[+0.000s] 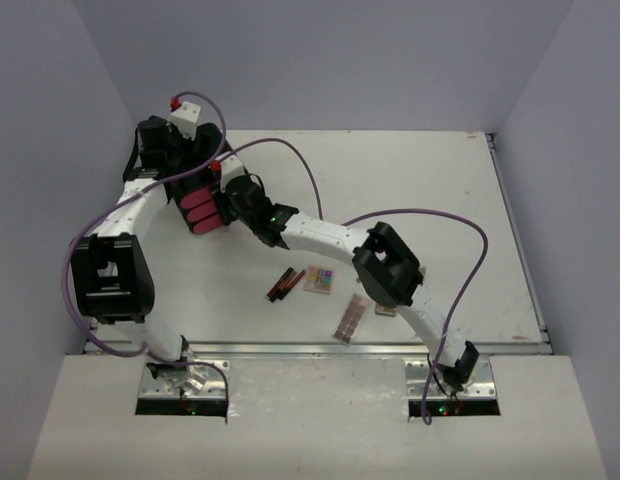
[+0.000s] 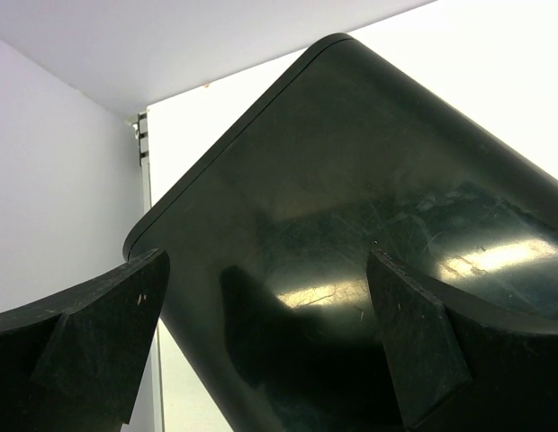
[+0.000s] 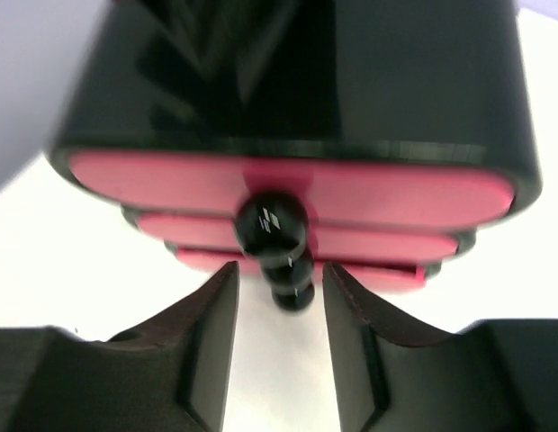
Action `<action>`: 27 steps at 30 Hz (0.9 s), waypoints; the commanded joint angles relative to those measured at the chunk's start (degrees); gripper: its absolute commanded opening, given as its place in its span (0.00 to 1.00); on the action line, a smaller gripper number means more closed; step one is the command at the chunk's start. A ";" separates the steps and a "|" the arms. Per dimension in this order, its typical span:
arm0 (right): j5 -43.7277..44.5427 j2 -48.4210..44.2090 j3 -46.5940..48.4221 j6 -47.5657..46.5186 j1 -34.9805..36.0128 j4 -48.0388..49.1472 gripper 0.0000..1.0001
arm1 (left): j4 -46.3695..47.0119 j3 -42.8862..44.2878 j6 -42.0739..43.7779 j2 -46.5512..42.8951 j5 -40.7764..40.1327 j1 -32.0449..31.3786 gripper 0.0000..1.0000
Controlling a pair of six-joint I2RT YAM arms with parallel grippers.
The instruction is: Organize the makeup
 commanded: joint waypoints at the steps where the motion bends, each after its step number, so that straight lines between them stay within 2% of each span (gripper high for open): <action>1: 2.31 -4.03 -4.11 2.54 0.52 1.84 0.51 | -9.08 -2.17 1.11 3.13 0.69 0.48 0.91; 3: 3.20 -3.57 -3.95 3.28 0.90 0.10 0.57 | -9.07 -2.10 0.87 3.07 0.87 0.55 0.91; 8: 3.63 -0.50 -2.12 4.15 1.25 -0.14 0.59 | -8.99 -2.02 0.52 3.41 1.48 0.55 0.91; 15: 5.79 4.67 4.76 4.51 1.25 -1.26 0.56 | -9.08 -1.97 0.61 3.51 1.39 0.55 0.91; 27: 9.96 8.18 8.60 3.18 1.25 1.87 0.46 | -9.16 -1.75 0.60 3.68 1.83 0.55 0.91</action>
